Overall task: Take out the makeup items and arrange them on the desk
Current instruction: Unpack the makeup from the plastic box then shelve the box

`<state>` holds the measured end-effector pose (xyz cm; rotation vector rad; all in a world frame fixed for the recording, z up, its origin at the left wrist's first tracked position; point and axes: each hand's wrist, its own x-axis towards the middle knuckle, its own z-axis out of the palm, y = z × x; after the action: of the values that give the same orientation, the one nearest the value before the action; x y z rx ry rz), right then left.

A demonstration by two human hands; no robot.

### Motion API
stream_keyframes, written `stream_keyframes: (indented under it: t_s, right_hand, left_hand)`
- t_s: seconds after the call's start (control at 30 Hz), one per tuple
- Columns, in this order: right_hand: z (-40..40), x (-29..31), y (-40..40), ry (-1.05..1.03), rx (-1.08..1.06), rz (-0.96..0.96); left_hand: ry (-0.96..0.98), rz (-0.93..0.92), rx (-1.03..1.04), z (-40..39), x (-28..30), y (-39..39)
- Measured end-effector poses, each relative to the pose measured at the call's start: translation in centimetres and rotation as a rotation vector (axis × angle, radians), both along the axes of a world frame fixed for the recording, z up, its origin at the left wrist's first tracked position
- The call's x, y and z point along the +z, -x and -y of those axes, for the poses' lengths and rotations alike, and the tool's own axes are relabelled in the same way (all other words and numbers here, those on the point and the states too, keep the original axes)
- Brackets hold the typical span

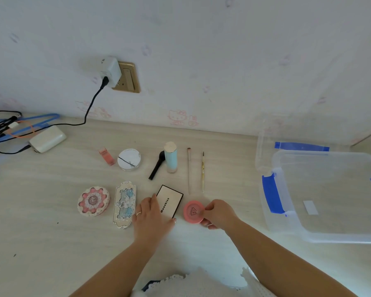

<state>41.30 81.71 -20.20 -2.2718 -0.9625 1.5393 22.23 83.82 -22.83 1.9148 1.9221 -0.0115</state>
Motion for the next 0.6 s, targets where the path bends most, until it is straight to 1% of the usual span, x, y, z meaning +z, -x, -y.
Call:
stream_keyframes:
  t_s: [0.13, 0.33, 0.4, 0.5, 0.6]
  right_hand:
    - [0.0, -0.2, -0.3, 0.007, 0.007, -0.011]
    - [0.2, -0.2, -0.3, -0.025, -0.029, -0.02]
    - [0.3, 0.1, -0.5, -0.057, -0.104, -0.05]
    - [0.4, 2.1, -0.7, -0.182, -0.269, -0.173]
    - [0.2, 5.8, -1.0, -0.308, -0.411, -0.339]
  left_hand:
    - [0.027, -0.019, -0.029, 0.3, 0.1, 0.0]
    - [0.01, 0.056, -0.014, 1.1, 0.7, 0.3]
    - [-0.053, 0.157, -0.02, 1.3, 1.4, 0.1]
    - [-0.149, 0.403, -0.066, 1.1, 3.5, -0.8]
    - [-0.122, 0.684, -0.028, 0.3, 6.5, -3.1]
